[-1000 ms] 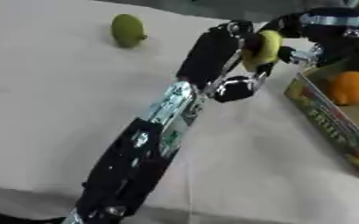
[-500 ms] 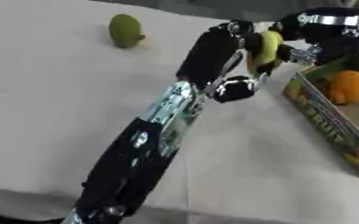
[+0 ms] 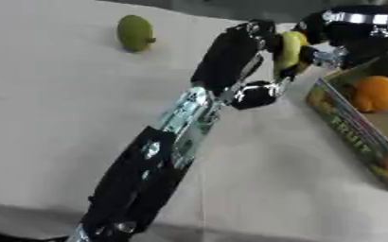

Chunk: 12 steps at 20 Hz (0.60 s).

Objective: Pick up the objects with one hand, pass them to the other hand, and then place them into the box on the other side of the table.

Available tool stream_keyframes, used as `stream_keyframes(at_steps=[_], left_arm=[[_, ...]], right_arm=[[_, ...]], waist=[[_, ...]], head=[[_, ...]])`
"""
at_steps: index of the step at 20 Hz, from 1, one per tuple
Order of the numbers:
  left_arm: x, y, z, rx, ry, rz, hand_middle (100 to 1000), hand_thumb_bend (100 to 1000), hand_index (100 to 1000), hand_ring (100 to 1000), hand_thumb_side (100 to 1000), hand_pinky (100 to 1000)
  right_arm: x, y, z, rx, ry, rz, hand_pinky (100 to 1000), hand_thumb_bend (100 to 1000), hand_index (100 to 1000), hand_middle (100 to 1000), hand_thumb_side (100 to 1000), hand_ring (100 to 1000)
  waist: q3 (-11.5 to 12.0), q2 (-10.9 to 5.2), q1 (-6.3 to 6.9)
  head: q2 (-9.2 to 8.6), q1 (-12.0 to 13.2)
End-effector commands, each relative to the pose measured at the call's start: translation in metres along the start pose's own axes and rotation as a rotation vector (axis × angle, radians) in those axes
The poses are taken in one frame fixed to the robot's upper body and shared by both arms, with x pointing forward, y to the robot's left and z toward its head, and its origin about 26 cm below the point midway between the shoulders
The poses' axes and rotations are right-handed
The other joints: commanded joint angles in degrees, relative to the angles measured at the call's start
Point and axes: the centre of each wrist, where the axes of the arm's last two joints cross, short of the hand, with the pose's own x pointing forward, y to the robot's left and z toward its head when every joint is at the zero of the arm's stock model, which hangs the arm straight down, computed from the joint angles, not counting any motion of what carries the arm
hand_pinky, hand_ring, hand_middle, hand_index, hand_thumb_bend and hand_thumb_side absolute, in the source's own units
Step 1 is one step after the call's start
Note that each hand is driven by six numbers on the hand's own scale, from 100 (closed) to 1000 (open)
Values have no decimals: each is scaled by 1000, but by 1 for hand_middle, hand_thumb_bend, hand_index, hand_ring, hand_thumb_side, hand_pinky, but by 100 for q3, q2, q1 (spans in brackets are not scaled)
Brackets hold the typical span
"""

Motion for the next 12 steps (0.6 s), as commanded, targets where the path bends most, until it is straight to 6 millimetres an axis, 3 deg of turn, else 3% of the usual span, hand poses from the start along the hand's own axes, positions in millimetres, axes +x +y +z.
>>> stream_keyframes(at_steps=[1,3,6,9,10,12], left_arm=[[8,6,-9,29,-3,-13,563,332,689,599,230,597],[7,6,-9,33,9,-29,603,539,749,631,414,619],[6,5,-9,46,41,-68,642,693,802,679,559,656],[4,4,-8,58,73,-101,670,995,829,710,923,688],[4,4,-8,65,82,-106,675,1000,834,714,997,692],[2,2,-7,72,102,-114,685,1000,837,724,1000,704]], right_arm=[[12,-9,4,-8,-13,23,693,100,334,263,329,392],[12,-10,5,-11,-8,13,677,100,329,261,284,373],[14,-10,6,-14,-4,9,666,100,312,255,264,358],[15,-12,8,-19,-1,9,663,100,300,251,249,356],[15,-13,8,-21,1,9,663,100,298,250,246,355],[15,-13,9,-24,4,9,662,100,288,247,241,354]], waist=[[-18,-10,-67],[-23,-9,-63],[-42,4,-58],[-53,18,-49],[-54,22,-46],[-54,26,-42]], head=[[-11,-25],[-11,-46],[-11,-68],[-11,-53],[-11,-54],[-11,-57]])
